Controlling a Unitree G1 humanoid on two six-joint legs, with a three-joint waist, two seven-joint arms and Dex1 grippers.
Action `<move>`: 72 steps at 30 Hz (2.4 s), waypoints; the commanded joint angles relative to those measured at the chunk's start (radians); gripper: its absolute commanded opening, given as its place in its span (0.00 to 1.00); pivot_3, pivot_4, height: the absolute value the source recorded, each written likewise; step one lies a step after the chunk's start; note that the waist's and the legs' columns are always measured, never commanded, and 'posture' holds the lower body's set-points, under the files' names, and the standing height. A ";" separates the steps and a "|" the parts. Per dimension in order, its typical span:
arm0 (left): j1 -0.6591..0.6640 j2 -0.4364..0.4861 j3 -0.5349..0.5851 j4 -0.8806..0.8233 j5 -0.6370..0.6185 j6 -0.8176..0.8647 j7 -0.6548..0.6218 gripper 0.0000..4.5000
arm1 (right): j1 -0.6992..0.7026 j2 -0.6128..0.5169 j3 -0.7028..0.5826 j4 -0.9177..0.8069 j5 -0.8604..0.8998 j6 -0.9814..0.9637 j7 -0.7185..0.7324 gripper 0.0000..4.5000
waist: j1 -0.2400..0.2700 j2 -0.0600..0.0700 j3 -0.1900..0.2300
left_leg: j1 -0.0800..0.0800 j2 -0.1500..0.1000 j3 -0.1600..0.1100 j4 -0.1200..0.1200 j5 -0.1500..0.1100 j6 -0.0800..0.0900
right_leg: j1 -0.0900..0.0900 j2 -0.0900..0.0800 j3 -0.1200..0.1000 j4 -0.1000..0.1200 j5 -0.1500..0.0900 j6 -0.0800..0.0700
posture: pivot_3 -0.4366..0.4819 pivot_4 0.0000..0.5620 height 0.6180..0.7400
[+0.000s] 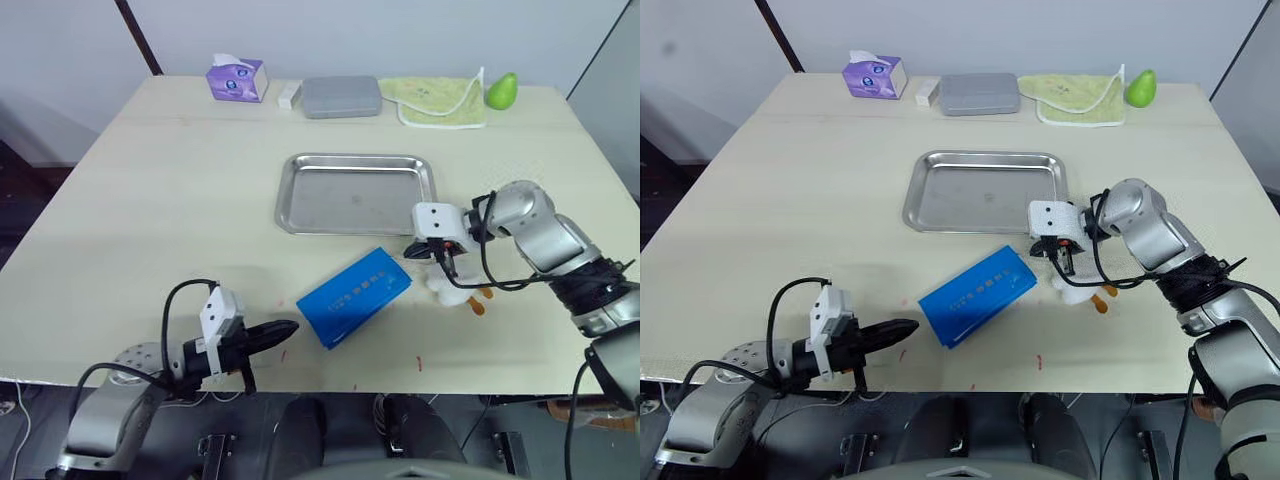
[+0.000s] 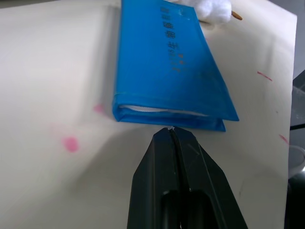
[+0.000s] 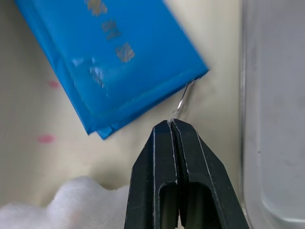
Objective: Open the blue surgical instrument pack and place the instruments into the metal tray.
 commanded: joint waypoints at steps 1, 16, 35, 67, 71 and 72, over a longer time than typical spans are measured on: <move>-0.003 -0.011 -0.028 -0.036 0.016 -0.002 0.023 0.01 | -0.029 0.009 0.005 -0.003 -0.044 -0.034 0.019 0.00 | 0.000 0.000 0.000 | 0.000 0.000 0.000 0.000 0.000 0.000 | 0.000 0.000 0.000 0.000 0.000 0.000 | 0.48 0.27 1.00; -0.124 -0.052 -0.090 -0.012 0.031 0.031 0.090 0.01 | 0.074 0.047 0.006 -0.147 -0.051 0.009 0.098 0.00 | 0.006 0.000 0.000 | 0.000 0.000 -0.001 0.000 0.000 0.000 | 0.000 0.000 -0.001 0.000 0.000 0.000 | 0.48 0.27 1.00; -0.319 0.029 -0.139 0.139 0.080 0.020 -0.105 0.01 | 0.326 -0.025 -0.079 -0.524 0.030 0.269 0.072 0.00 | 0.003 0.000 0.000 | 0.000 0.000 -0.001 0.000 0.000 0.000 | 0.000 0.000 -0.001 0.000 0.000 0.000 | 0.48 0.27 1.00; -0.223 0.015 -0.077 0.199 0.107 -0.104 -0.147 0.01 | 0.430 -0.106 -0.185 -0.597 0.088 0.350 -0.050 0.00 | 0.003 0.000 0.000 | 0.000 0.000 -0.002 0.001 0.000 0.000 | 0.001 0.000 -0.001 0.000 0.000 0.000 | 0.48 0.27 1.00; -0.221 0.017 -0.045 0.242 0.089 -0.153 -0.175 0.01 | 0.487 -0.137 -0.259 -0.638 0.149 0.350 -0.065 0.00 | 0.003 0.000 0.000 | 0.000 0.000 -0.002 0.001 0.000 0.000 | 0.001 0.000 -0.001 0.000 0.000 0.000 | 0.48 0.27 1.00; -0.218 0.019 -0.032 0.244 0.076 -0.156 -0.181 0.01 | 0.508 -0.144 -0.286 -0.652 0.171 0.352 -0.071 0.00 | 0.004 0.000 0.000 | 0.000 0.000 -0.002 0.000 0.000 0.000 | 0.001 0.000 -0.001 0.000 0.000 0.000 | 0.48 0.27 1.00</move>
